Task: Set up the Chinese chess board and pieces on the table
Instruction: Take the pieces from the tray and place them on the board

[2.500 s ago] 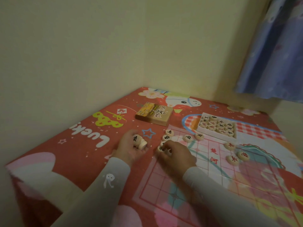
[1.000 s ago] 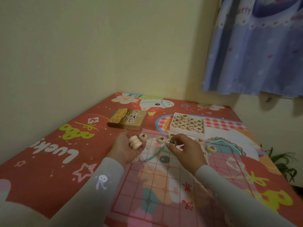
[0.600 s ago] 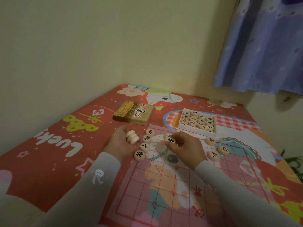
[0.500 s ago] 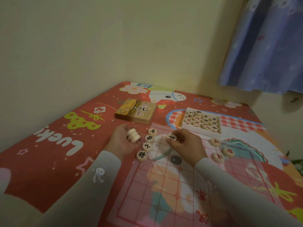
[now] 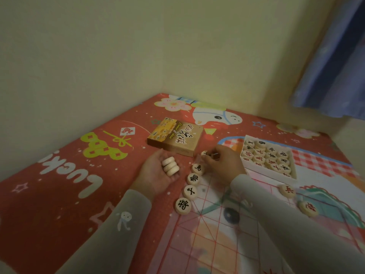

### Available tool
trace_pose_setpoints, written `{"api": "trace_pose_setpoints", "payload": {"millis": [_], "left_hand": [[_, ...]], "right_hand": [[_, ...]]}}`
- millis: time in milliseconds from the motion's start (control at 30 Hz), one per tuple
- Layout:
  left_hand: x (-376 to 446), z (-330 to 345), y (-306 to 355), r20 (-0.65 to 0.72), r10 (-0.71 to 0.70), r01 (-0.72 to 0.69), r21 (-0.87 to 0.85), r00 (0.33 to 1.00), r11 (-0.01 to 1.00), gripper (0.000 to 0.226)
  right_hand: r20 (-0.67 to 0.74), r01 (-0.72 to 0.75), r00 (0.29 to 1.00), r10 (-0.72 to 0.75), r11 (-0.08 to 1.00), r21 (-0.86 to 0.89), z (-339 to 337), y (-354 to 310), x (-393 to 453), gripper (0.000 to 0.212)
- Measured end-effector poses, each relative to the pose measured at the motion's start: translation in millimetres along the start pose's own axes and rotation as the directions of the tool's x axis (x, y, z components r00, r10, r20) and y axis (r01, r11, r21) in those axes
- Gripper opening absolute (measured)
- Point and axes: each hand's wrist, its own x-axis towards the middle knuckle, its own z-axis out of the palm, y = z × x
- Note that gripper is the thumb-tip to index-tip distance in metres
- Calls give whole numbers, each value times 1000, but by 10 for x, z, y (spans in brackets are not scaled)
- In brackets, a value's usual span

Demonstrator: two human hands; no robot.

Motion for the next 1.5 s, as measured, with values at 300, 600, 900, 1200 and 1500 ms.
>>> {"api": "trace_pose_setpoints", "payload": {"millis": [300,600,900,1200,1500], "left_hand": [[8,-35,-1,-32,33,-31,38,999,999,28],[-258,302,59,-22,73,-65,236,997,970,37],[-691,753,-336,140,82,-156,668,987,728,51],[-837,821,-427,177,124,-215,756,976,618,24],[-848,709,-419,233,191,-294,856,954,424,45]], "right_hand": [[109,5,994,5,996,-89,94,-12,76,29],[42,115,992,-119,989,93,-222,-199,-221,22],[144,175,962,-234,926,334,-461,-330,-697,22],[-30,173,985,-173,932,319,-852,-109,-1031,33],[-72,144,989,-129,955,260,-993,75,-1207,35]]}}
